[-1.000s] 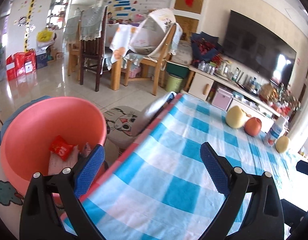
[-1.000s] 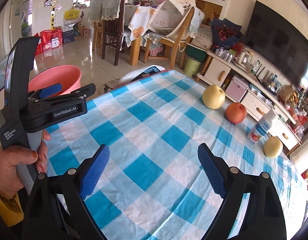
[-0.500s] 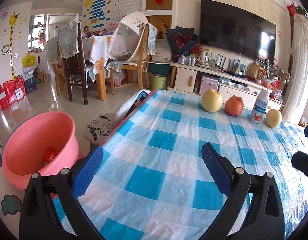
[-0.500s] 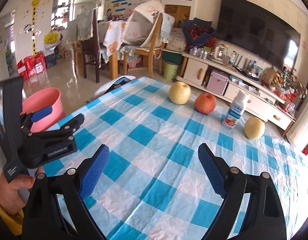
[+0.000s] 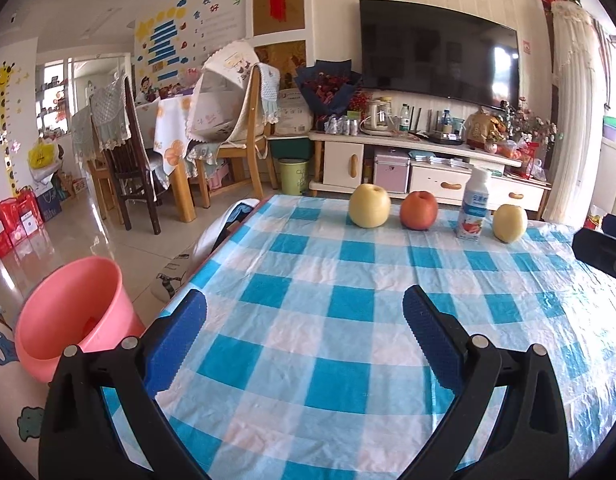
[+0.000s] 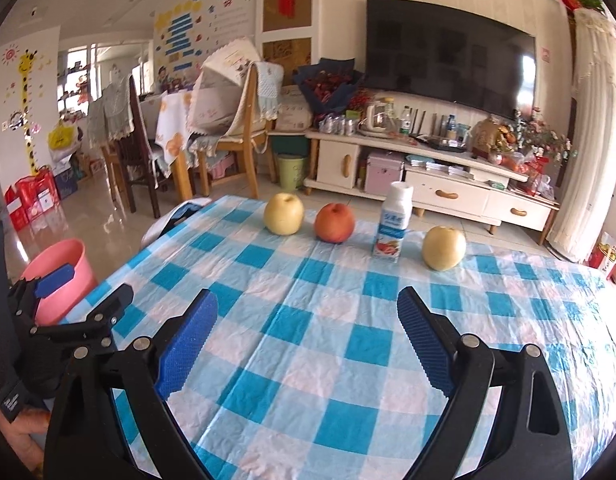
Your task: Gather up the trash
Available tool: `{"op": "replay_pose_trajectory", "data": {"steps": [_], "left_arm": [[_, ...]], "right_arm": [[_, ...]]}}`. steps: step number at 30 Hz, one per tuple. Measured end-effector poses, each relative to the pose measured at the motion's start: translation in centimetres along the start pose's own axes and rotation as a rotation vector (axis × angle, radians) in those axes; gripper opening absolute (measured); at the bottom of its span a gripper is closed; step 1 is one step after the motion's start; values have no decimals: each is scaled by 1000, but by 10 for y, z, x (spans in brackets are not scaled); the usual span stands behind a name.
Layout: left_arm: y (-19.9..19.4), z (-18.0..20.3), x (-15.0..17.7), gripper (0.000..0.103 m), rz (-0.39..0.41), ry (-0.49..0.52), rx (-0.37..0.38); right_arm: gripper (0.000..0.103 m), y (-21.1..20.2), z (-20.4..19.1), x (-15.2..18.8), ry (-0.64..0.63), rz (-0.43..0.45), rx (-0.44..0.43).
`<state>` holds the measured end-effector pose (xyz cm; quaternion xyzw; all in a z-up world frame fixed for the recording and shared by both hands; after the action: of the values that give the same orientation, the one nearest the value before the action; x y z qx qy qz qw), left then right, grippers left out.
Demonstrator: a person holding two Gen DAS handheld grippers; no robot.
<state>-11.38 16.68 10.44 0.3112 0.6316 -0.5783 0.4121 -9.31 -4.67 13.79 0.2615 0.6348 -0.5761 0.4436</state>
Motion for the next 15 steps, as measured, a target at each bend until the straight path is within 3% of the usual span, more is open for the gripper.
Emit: {"op": "replay_pose_trajectory", "data": {"steps": [15], "left_arm": [[-35, 68, -30, 99, 49, 70, 28]], "right_arm": [[91, -29, 75, -4, 117, 98, 115]]}}
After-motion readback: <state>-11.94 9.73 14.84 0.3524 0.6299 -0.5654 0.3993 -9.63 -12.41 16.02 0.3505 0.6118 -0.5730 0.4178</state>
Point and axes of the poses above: each gripper's, at about its wrist camera, not at the fingertips, and y roughly the way its jaws point, z to its right, x to its underside, the point moved 2 cm from there along y, roughly the way its jaws point, and after that the axes turned 6 degrees about x, right-handed, at the moved point
